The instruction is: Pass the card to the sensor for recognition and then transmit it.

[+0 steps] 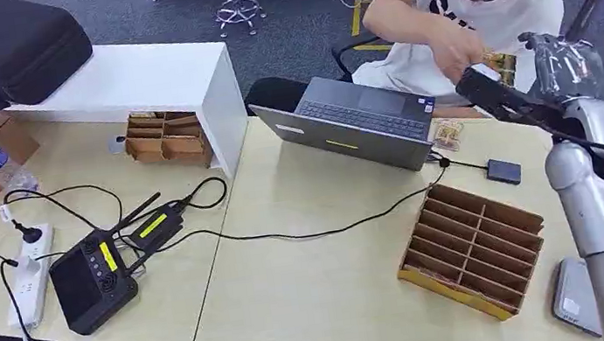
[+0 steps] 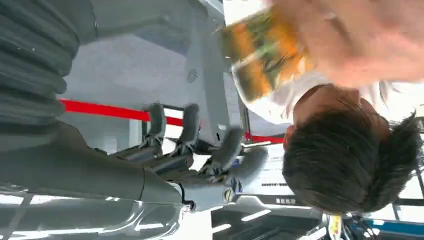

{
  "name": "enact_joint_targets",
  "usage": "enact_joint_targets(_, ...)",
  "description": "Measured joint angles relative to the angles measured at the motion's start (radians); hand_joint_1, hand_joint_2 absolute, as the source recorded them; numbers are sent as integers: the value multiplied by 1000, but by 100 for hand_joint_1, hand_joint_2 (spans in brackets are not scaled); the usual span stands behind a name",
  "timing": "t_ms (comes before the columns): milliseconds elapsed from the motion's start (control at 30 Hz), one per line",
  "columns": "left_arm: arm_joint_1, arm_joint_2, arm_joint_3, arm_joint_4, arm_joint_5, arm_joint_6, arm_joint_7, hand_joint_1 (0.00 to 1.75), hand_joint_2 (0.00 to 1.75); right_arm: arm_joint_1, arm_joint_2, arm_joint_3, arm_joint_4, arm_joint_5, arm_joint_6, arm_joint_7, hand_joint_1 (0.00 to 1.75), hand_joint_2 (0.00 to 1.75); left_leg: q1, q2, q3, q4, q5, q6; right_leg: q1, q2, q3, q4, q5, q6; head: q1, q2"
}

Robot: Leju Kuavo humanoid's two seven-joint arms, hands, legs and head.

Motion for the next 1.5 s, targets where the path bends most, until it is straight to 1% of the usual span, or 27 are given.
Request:
enact_joint_targets(133,0,0,0,0,0,0,0,0,175,6,0,5,-9,8,-3,-6,0,175,0,0,0,0,0,0,0,1,0,0,0,0,0,0)
enact_joint_targets(233,0,0,0,0,3,0,0,0,175,20,-1,6,-38,9,-22,-29,0,175,0,1,1,0,0,0,0,1,0,0,0,0,0,0)
enact_joint_targets(300,0,0,0,0,8,2,0,0,175,46,-10,8,-83,8,-37,-46,0,175,0,0,1,0,0,0,0,0,0,0,0,0,0,0)
enact_joint_targets(400,0,0,0,0,22,10,0,0,175,105,-36,9,-196,-6,-70,-82,0,175,0,0,0,0,0,0,0,0,-1,0,0,0,0,0)
enact_joint_targets(533,1,0,1,0,39,21,0,0,175,230,-72,2,-384,-32,-105,-113,0,175,0,0,0,0,-1,0,0,1,-1,-1,0,0,0,0)
enact_joint_targets(633,2,0,6,0,53,31,-3,0,175,349,-95,-17,-534,-56,-153,-145,0,175,0,0,0,0,-1,0,0,0,-1,-1,-1,1,0,0)
enact_joint_targets(700,2,0,10,0,56,35,-3,0,175,412,-102,-28,-606,-58,-165,-154,0,175,0,1,-1,0,-2,0,0,1,-1,-1,-1,1,0,0)
enact_joint_targets(767,3,0,11,0,57,36,-3,0,175,451,-112,-34,-658,-58,-165,-155,0,175,0,3,0,0,-2,0,0,3,-1,-1,-1,1,0,0)
enact_joint_targets(933,3,-1,13,0,60,38,-3,0,175,510,-118,-56,-737,-60,-179,-168,0,175,0,3,0,0,-1,0,0,3,-1,-1,-1,0,0,0)
enact_joint_targets(1100,3,-1,14,0,64,40,-7,0,175,543,-122,-66,-778,-60,-186,-176,0,175,0,3,0,0,-1,0,0,3,-1,-1,0,0,0,0)
enact_joint_targets(1233,4,-1,18,0,69,44,-11,0,175,590,-122,-80,-813,-78,-209,-198,0,175,0,3,1,0,-1,0,0,3,-1,-1,-1,1,0,0)
enact_joint_targets(1300,4,-1,24,0,79,52,-13,0,175,643,-122,-93,-851,-104,-243,-227,0,175,0,2,0,0,-2,0,0,2,-1,-1,-1,1,0,0)
enact_joint_targets(1400,6,-2,37,0,96,63,-20,0,175,763,-121,-115,-921,-163,-296,-284,0,175,0,1,0,0,-3,0,0,0,-1,-1,-3,0,0,0)
enact_joint_targets(1500,9,-2,53,0,113,72,-29,0,175,893,-121,-130,-977,-278,-280,-356,0,175,0,1,0,0,-4,1,0,1,-1,-1,-4,0,0,0)
